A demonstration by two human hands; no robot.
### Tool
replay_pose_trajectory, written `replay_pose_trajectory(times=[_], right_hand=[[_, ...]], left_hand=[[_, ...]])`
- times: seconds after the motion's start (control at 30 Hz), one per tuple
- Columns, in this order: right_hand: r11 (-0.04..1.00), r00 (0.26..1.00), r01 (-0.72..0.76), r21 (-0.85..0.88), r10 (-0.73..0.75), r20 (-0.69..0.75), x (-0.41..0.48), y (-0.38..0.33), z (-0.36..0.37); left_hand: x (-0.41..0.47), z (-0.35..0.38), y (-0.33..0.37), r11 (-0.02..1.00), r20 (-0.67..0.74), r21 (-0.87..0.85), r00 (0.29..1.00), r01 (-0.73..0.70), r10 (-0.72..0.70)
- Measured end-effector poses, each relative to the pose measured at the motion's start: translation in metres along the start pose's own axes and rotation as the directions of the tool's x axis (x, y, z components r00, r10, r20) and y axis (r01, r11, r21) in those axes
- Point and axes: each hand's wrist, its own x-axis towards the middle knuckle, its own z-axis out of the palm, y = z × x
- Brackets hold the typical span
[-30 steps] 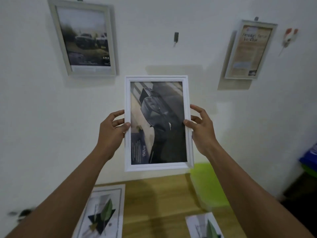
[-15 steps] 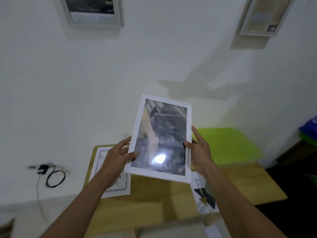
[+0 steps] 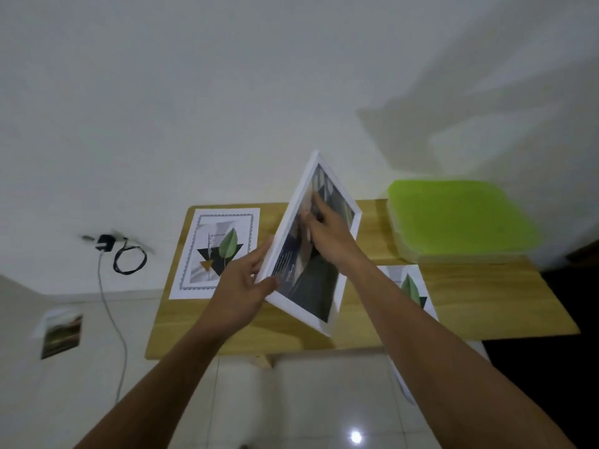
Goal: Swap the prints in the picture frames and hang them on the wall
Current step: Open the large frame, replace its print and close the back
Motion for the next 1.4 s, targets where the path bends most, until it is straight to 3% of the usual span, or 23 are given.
replay_pose_trajectory(times=[0.2,0.47,0.53,0.63,0.7,0.8,0.93,1.0,1.13,1.27,1.4], right_hand=[[0.986,0.999,0.021,0.164,-0.017,-0.029,-0.004,-0.025,-0.004],[0.974,0.961,0.031,0.226,0.033,-0.274,-0.005,-0.018,-0.037],[0.968,0.951,0.056,0.246,0.023,-0.307,-0.006,-0.007,-0.044],[0.938,0.95,0.047,0.343,0.064,-0.306,-0.004,0.012,-0.052],[0.902,0.945,0.016,0.431,0.127,-0.302,-0.003,0.026,-0.056],[0.833,0.939,-0.043,0.552,0.222,-0.262,-0.002,0.047,-0.062],[0.77,0.953,-0.129,0.625,0.27,-0.136,0.008,0.075,-0.067],[0.831,0.948,-0.165,0.532,0.283,-0.148,0.015,0.089,-0.067],[0.979,0.969,-0.178,0.103,0.193,-0.157,0.028,0.118,-0.058],[0.957,0.972,-0.201,-0.212,0.168,-0.163,0.044,0.145,-0.039],[0.92,0.967,-0.243,-0.308,0.204,-0.154,0.052,0.159,-0.026]], left_hand=[[-0.005,0.017,0.015,0.992,-0.006,0.072,0.995,-0.101,0.102],[0.003,0.06,0.015,0.985,0.123,0.083,0.982,-0.151,0.14],[0.011,0.066,0.006,0.979,0.078,0.151,0.989,-0.134,0.124],[0.038,0.06,-0.02,0.963,-0.113,0.27,0.992,-0.025,0.057],[0.056,0.048,-0.037,0.94,-0.17,0.33,0.985,0.091,-0.036],[0.074,0.034,-0.05,0.926,-0.125,0.248,0.957,0.285,-0.261],[0.086,0.023,-0.06,0.937,0.045,0.065,0.937,0.345,-0.348],[0.088,0.022,-0.071,0.935,0.08,0.087,0.933,0.345,-0.352],[0.092,0.028,-0.095,0.913,-0.003,0.294,0.955,0.284,-0.296],[0.099,0.038,-0.125,0.86,-0.069,0.426,0.958,0.281,-0.279],[0.105,0.049,-0.159,0.816,-0.118,0.488,0.949,0.311,-0.291]])
